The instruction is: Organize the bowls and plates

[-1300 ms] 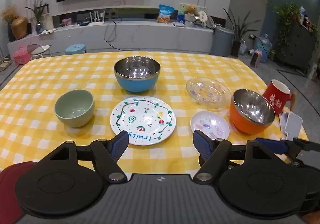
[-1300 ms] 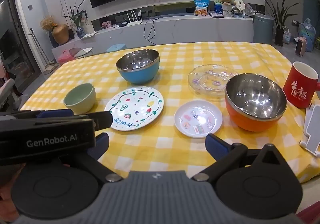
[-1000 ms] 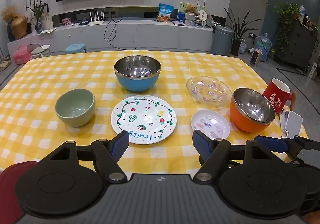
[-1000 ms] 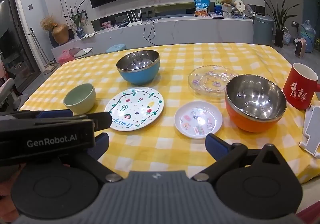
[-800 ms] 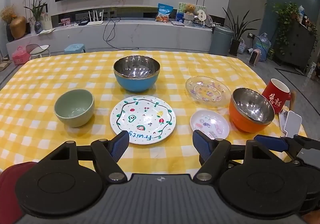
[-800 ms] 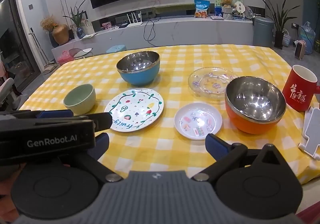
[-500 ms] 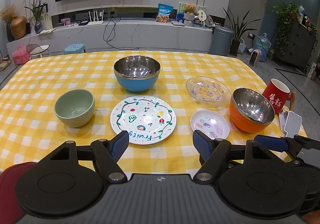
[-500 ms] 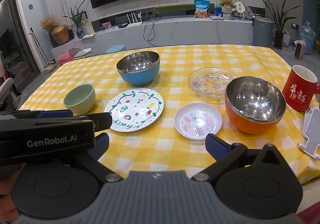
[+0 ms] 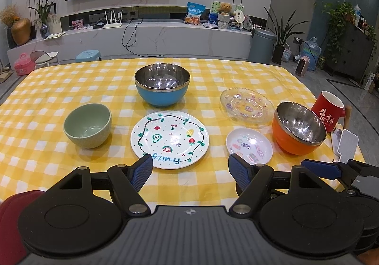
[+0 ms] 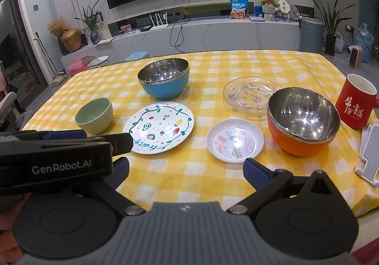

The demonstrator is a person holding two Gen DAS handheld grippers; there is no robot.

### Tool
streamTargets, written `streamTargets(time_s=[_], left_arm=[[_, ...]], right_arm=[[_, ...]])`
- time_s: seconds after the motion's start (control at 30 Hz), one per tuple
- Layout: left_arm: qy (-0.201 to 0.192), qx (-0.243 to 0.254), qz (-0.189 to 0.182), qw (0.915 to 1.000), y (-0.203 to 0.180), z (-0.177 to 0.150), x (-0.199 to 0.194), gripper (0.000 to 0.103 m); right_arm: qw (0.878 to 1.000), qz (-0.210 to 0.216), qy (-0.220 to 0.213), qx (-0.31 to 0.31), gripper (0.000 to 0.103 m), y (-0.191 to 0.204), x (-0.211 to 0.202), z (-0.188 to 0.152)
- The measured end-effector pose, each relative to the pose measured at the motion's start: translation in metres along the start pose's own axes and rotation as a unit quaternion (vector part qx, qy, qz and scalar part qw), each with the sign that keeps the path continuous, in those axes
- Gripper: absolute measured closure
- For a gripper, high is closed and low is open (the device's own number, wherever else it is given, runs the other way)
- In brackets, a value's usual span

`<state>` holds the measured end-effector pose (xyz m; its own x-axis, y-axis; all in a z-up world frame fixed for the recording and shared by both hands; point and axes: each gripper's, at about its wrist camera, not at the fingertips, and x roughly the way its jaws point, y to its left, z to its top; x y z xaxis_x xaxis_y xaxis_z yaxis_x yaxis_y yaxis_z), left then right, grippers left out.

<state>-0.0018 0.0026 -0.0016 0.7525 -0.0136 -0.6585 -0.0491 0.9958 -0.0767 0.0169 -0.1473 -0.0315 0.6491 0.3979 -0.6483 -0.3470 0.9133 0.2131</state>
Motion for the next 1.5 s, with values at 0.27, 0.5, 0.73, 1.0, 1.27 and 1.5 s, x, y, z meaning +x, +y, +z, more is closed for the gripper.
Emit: streamTargets(time_s=[0.27,0.5,0.73,1.0,1.27,1.5], left_arm=[[0.004,0.001,0.002,1.0,0.001,-0.001,0.001,0.017],[0.006,0.001,0.003,1.0,0.001,-0.001,0.001,0.017],[0.008,0.002,0.003,1.0,0.002,-0.002,0.002,0.017],[0.008,0.006,0.013,0.9999,0.001,-0.001,0.002,0.017],[-0.012,0.017,0.027,0.9994,-0.008,0.006,-0.007,0.017],[-0.017,0.021,0.029,0.9992,-0.02,0.019,-0.013,0.017]], right_arm=[[1.0,-0.002,0.003,-0.001,0.003,0.001,0.002,-0.001],[1.0,-0.001,0.004,0.0,0.003,0.001,0.002,-0.001],[1.0,0.0,0.007,0.0,0.003,0.001,0.003,-0.001],[1.0,0.0,0.006,-0.002,0.003,0.002,0.004,-0.001],[1.0,0.003,-0.004,0.017,0.003,-0.003,-0.003,0.003],[0.999,-0.007,-0.011,0.034,0.003,-0.011,-0.015,0.011]])
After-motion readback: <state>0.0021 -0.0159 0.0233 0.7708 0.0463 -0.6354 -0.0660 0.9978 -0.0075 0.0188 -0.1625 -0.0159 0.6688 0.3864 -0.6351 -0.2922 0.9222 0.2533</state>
